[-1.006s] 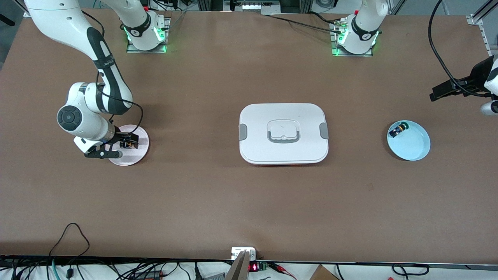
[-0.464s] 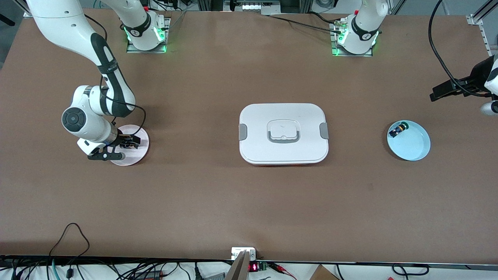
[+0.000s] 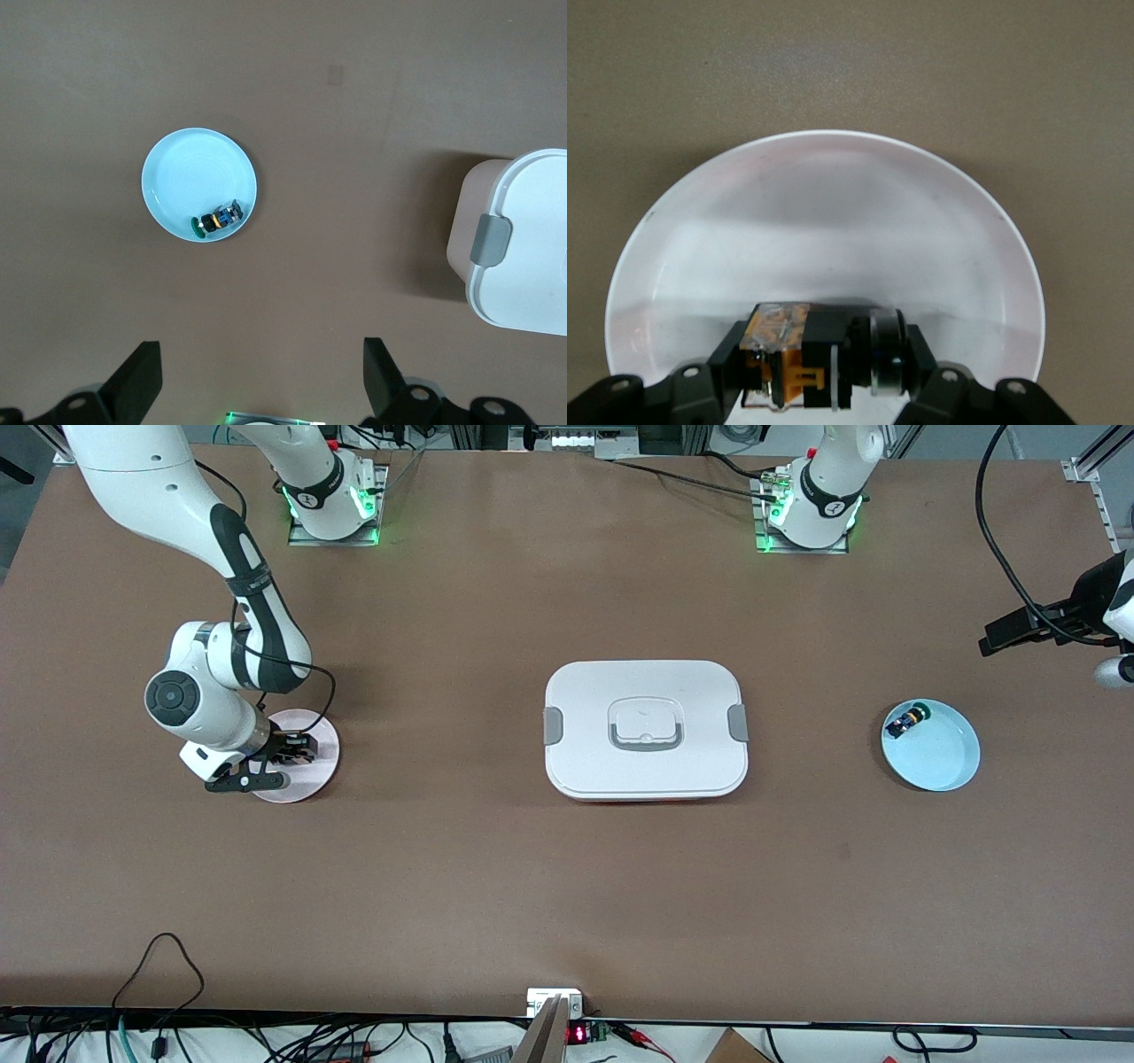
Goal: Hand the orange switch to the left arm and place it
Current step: 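Lower the right gripper onto the orange switch on the white plate and grasp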
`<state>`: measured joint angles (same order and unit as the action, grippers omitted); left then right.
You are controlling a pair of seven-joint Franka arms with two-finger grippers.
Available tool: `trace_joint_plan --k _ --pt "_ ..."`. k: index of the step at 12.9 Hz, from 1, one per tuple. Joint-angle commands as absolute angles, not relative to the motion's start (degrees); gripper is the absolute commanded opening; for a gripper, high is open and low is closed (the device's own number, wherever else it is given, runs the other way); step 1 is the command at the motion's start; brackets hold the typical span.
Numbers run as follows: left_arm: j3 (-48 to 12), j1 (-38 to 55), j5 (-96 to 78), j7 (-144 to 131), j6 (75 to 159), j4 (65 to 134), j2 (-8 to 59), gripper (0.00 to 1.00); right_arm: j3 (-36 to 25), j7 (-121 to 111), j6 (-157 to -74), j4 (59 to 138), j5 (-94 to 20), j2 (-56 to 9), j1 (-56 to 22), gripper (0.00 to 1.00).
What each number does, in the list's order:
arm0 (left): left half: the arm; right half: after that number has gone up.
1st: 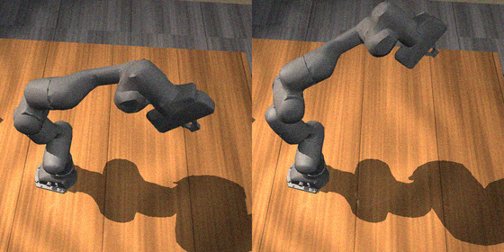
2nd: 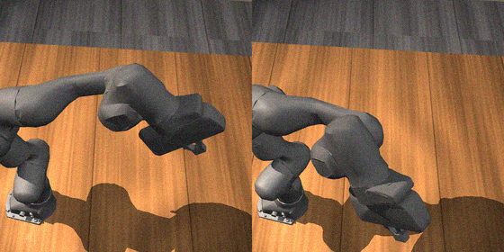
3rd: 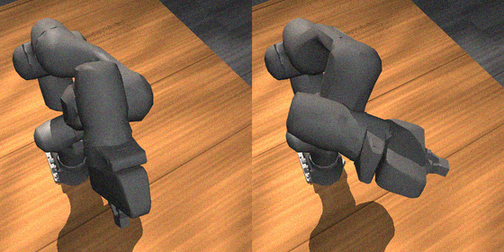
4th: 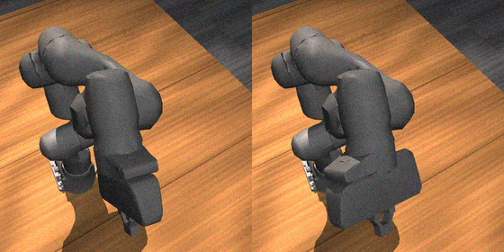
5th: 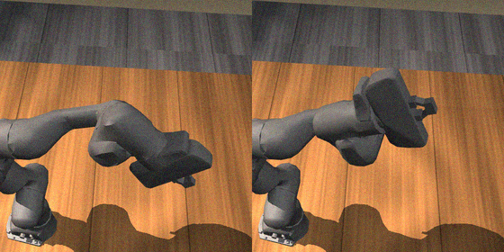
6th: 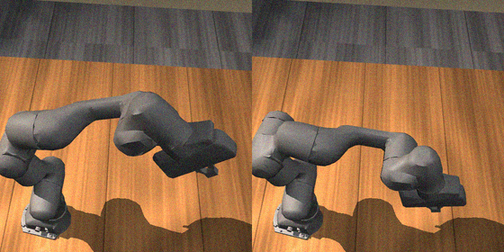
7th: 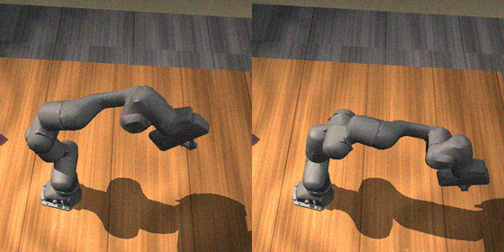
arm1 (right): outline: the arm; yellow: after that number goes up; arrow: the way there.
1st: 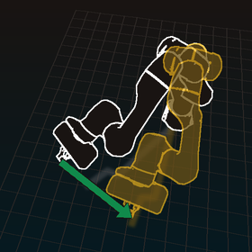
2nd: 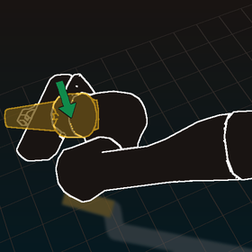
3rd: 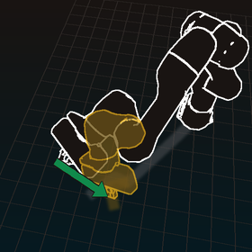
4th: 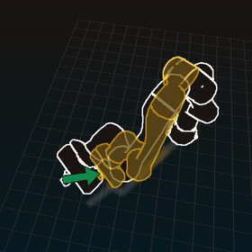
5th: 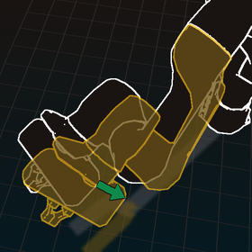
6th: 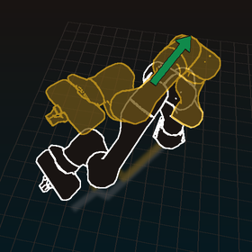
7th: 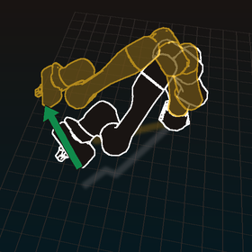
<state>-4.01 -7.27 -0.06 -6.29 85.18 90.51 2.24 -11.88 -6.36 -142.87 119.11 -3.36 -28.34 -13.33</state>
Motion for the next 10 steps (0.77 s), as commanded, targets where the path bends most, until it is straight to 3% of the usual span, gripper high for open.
trace_joint_plan --k 1,6,10 --pt "-4.0 -7.6 -1.0 -4.8 83.8 88.3 3.3 1.0 -11.6 -9.8 -141.2 118.6 -4.4 -27.3 -13.3 0.26" --pt "-4.0 -7.6 -1.0 -4.8 83.8 88.3 3.3 1.0 -8.9 -12.0 -130.5 115.6 -5.0 -19.8 -13.2 0.2" --pt "-4.0 -7.6 -1.0 -4.8 83.8 88.3 3.3 1.0 -4.5 -12.7 -112.1 101.1 -12.0 -17.7 -13.5 0.12"
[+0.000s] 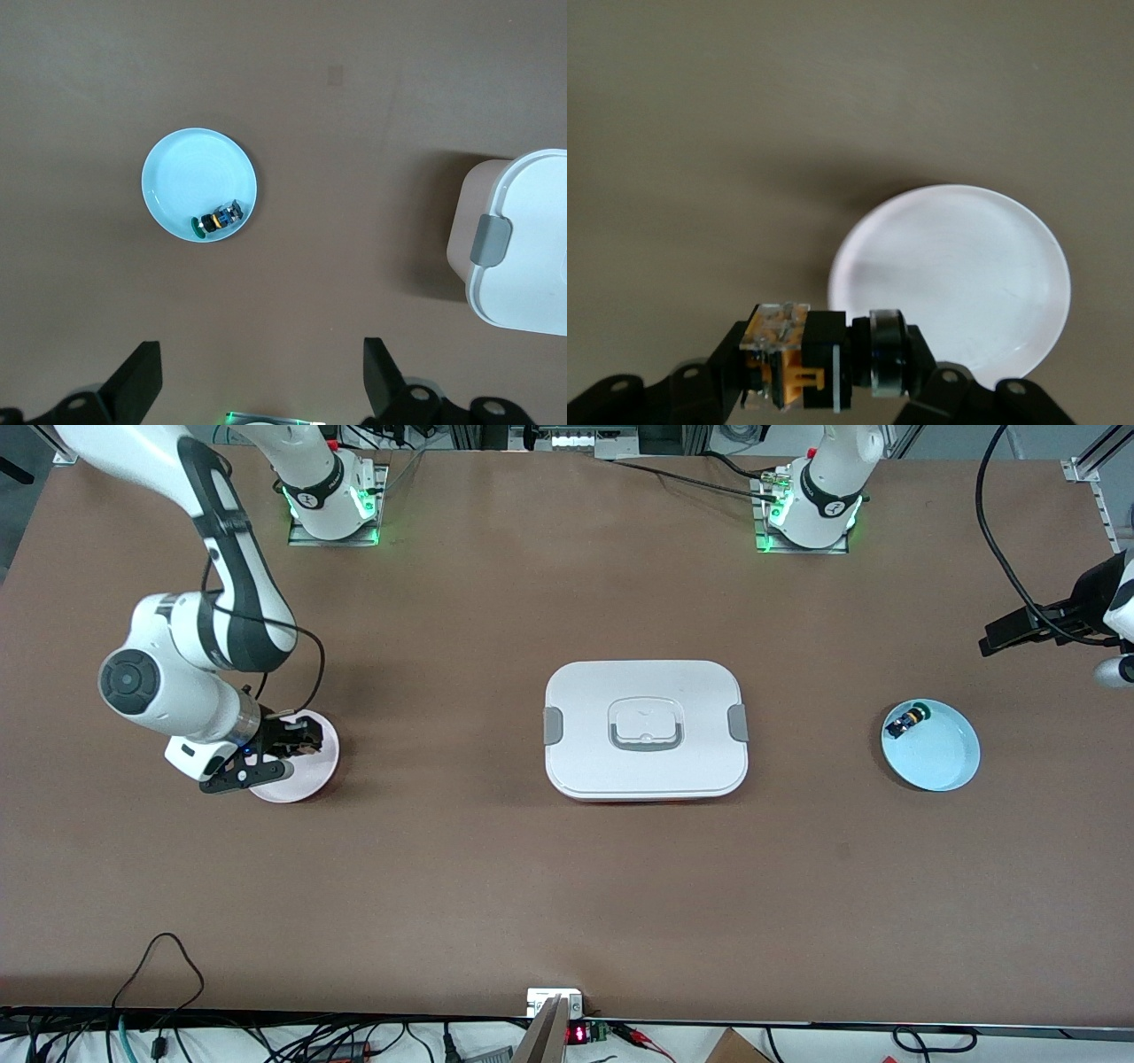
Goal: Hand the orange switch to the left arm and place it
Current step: 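Lift the switch with the right gripper while the left gripper approaches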
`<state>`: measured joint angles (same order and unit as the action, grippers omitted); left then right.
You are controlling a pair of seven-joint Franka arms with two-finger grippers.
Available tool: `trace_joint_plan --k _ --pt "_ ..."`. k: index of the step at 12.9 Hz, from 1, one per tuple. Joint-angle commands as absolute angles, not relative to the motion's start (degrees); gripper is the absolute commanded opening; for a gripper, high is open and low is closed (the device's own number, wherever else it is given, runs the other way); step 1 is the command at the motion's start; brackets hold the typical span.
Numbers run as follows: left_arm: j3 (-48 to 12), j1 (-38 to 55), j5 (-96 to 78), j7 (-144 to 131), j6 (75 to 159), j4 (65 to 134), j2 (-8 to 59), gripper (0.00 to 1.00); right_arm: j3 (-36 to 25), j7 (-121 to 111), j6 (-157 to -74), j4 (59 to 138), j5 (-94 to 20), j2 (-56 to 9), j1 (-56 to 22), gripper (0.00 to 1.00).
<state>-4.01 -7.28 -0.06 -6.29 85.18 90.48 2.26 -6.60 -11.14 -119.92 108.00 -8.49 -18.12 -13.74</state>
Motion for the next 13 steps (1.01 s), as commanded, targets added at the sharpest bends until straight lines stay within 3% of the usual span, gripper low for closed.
trace_joint_plan --k 1,7,13 --pt "-4.0 -7.6 -1.2 -4.8 83.8 88.3 3.3 1.0 -3.4 -13.4 -108.9 96.9 -14.6 -17.4 -13.6 0.11" --pt "-3.1 -9.1 -11.0 -4.9 82.5 88.4 4.0 1.0 3.6 -20.2 -108.8 87.0 -23.4 -17.2 -16.1 0.06" --pt "-2.6 -10.0 -42.6 -4.9 81.4 95.0 6.1 1.0 5.7 -29.8 -117.3 85.6 -36.4 -16.3 -23.9 0.01"
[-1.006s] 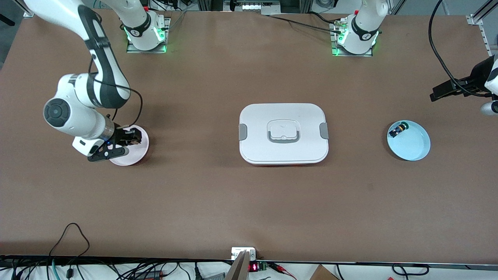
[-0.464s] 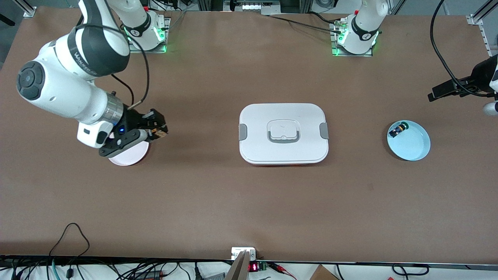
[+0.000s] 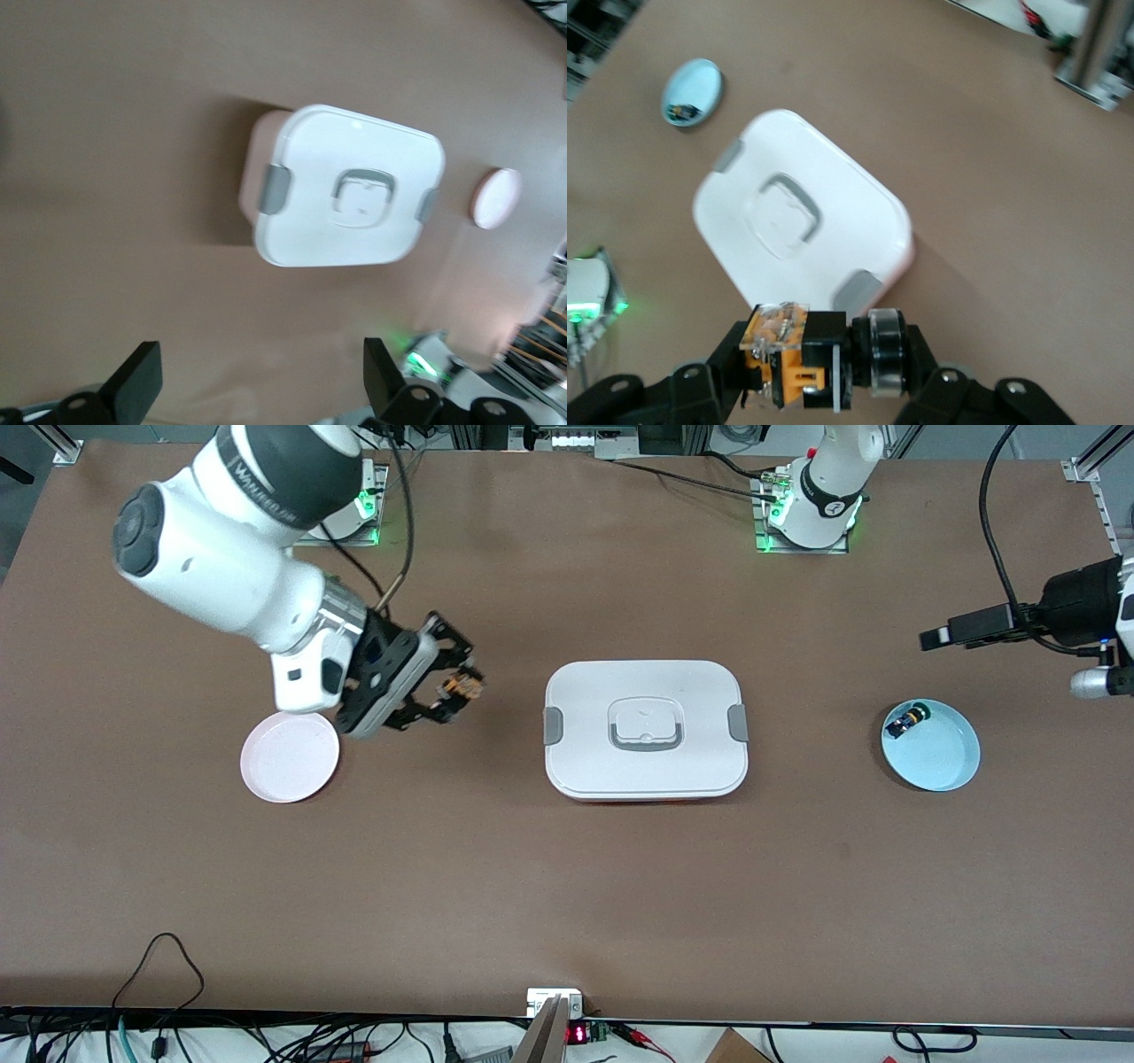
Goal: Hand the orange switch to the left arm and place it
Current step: 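Lift the switch with the right gripper while the left gripper approaches, then carry the switch over the box while the left gripper grasps it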
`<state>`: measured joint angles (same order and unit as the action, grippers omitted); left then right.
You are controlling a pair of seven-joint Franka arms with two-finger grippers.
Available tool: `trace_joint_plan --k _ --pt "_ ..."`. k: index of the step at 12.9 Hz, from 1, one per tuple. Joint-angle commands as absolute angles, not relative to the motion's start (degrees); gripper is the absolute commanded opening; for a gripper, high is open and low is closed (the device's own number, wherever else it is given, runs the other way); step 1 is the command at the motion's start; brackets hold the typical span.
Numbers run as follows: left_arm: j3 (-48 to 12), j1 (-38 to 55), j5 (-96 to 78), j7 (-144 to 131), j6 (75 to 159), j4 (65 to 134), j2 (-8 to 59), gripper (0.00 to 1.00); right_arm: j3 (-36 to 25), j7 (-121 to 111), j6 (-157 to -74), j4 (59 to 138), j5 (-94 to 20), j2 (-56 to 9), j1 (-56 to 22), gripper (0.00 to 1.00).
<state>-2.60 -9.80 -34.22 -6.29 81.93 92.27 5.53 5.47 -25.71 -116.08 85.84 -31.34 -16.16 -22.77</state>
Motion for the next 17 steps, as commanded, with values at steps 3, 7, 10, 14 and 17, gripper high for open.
trace_joint_plan --k 3,7,10,14,17 --pt "-3.3 -9.1 -58.8 -5.9 85.1 100.3 7.7 1.0 5.7 -45.4 -120.8 86.0 -48.5 -17.5 -25.0 0.02" --pt "-7.0 -6.8 -77.4 -5.7 92.3 107.4 8.5 1.0 5.7 -65.7 -121.2 86.0 -69.2 -18.9 -26.5 0.02" --pt "-12.1 -6.7 -85.3 -5.5 97.4 108.6 8.7 1.0 5.7 -78.6 -121.0 86.0 -81.4 -20.8 -26.6 0.02" --pt "-19.8 -6.2 -92.5 -6.3 107.7 110.7 6.5 1.0 5.7 -90.9 -121.1 86.0 -89.0 -23.7 -28.6 0.02" --pt "-24.7 -6.0 -94.5 -4.8 115.6 111.0 5.8 1.0 5.7 -94.8 -121.2 86.0 -93.5 -25.2 -29.3 0.02"
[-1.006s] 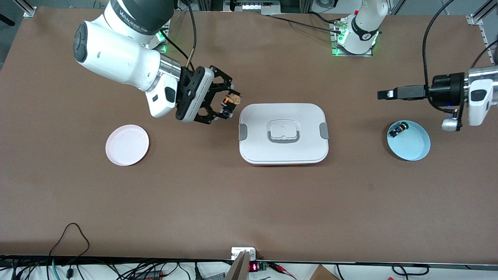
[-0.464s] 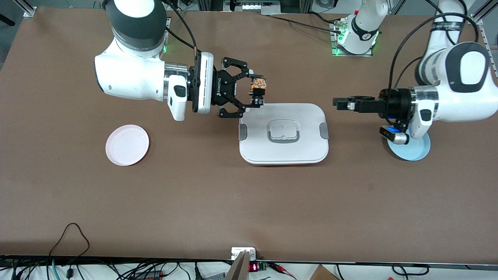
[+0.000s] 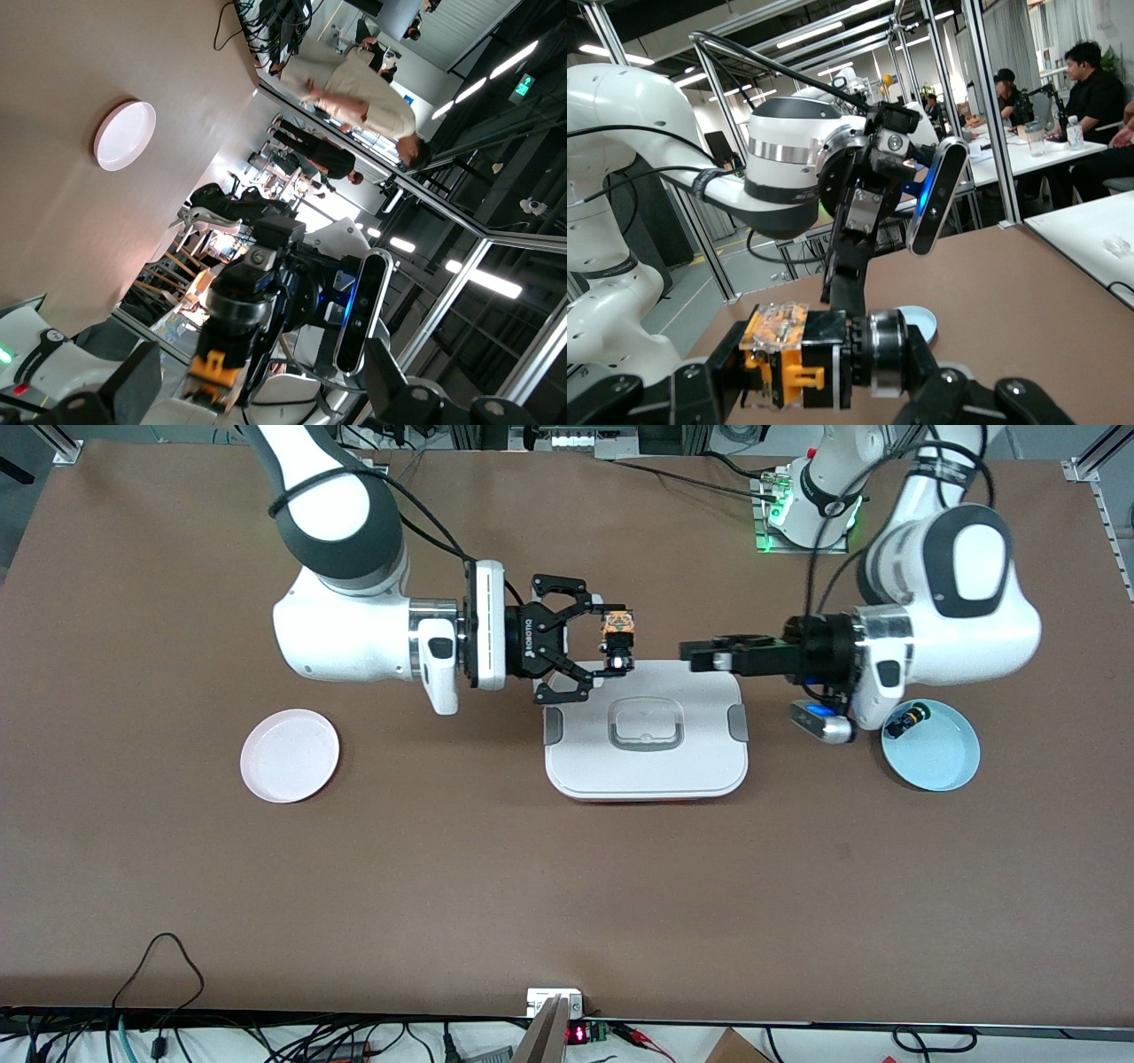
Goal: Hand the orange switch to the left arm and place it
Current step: 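Carry the switch over the box while the left gripper grasps it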
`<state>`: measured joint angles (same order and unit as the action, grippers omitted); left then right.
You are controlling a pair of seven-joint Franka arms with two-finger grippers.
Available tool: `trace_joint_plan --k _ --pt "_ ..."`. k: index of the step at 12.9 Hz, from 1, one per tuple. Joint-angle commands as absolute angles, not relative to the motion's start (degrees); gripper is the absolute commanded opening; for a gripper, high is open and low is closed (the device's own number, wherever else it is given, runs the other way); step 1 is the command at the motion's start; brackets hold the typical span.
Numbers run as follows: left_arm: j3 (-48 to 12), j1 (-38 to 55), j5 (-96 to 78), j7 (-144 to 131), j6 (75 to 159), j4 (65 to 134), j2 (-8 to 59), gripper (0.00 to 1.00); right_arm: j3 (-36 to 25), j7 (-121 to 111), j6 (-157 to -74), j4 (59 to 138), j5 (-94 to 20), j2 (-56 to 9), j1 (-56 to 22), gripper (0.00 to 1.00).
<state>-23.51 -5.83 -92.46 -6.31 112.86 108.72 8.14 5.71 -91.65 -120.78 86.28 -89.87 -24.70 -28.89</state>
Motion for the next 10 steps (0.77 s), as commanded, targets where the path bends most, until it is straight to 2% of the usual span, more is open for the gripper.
trace_joint_plan --k 1,9,10 --pt "-24.8 -6.0 -94.9 -4.7 115.9 111.0 5.8 1.0 5.7 -96.2 -121.2 86.0 -95.3 -25.5 -29.3 0.02" --pt "-29.0 -5.2 -97.6 -0.3 121.2 112.4 6.0 1.0 5.7 -96.6 -121.2 86.0 -96.8 -25.4 -29.3 0.02" --pt "-29.0 -5.2 -97.6 -0.3 121.2 112.4 6.0 0.98 5.7 -96.6 -121.2 86.0 -96.9 -25.5 -29.3 0.02"
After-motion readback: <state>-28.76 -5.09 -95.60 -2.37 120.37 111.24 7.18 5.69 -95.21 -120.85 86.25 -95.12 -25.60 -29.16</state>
